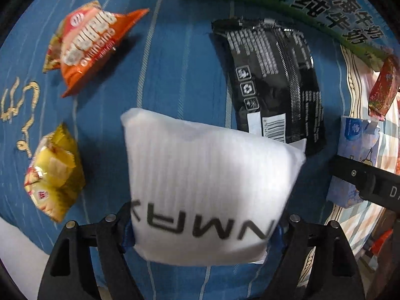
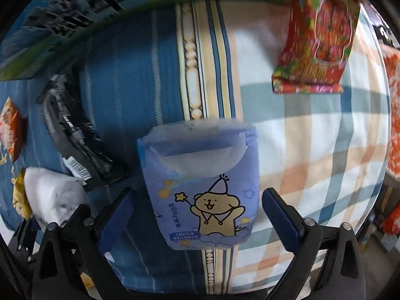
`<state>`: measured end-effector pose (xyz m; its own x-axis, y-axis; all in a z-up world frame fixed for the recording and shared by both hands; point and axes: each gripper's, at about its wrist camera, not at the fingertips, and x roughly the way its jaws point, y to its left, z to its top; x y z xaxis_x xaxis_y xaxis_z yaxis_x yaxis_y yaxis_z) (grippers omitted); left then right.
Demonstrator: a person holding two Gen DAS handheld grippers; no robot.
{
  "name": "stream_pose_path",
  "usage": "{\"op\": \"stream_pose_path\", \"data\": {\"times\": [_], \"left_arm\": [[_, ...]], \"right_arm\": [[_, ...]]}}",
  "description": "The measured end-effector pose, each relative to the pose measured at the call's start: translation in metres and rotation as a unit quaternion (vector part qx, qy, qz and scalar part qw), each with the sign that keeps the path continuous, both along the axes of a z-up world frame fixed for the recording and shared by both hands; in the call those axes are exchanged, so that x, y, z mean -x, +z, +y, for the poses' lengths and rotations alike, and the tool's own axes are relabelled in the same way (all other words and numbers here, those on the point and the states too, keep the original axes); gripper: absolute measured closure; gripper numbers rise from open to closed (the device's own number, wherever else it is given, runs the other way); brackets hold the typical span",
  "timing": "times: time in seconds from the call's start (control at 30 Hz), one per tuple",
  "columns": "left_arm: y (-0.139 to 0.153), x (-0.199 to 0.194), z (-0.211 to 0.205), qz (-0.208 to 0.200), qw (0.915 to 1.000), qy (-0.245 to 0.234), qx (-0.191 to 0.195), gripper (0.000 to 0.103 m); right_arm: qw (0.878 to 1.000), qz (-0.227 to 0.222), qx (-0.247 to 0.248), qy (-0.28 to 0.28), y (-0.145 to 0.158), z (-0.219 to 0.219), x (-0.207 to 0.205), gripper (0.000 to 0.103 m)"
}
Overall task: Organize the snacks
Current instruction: 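Grasp the white NMAX pouch with left tool while right tool grasps blue bear packet, then carry both packets into the cardboard box and open both tools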
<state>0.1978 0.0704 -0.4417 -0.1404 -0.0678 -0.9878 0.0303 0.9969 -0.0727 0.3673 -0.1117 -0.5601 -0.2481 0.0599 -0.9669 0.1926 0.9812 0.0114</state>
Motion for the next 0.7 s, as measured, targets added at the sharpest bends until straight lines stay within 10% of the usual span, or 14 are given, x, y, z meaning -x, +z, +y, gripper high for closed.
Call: {"op": "stream_pose_path", "data": {"times": [0.7], "left_arm": [[0.069, 0.057, -0.022, -0.02, 0.9991, 0.008, -0.036, 0.029]], "right_arm": [[1.0, 0.006, -0.011, -0.005, 0.028, -0.018, 0.099, 0.051]]}}
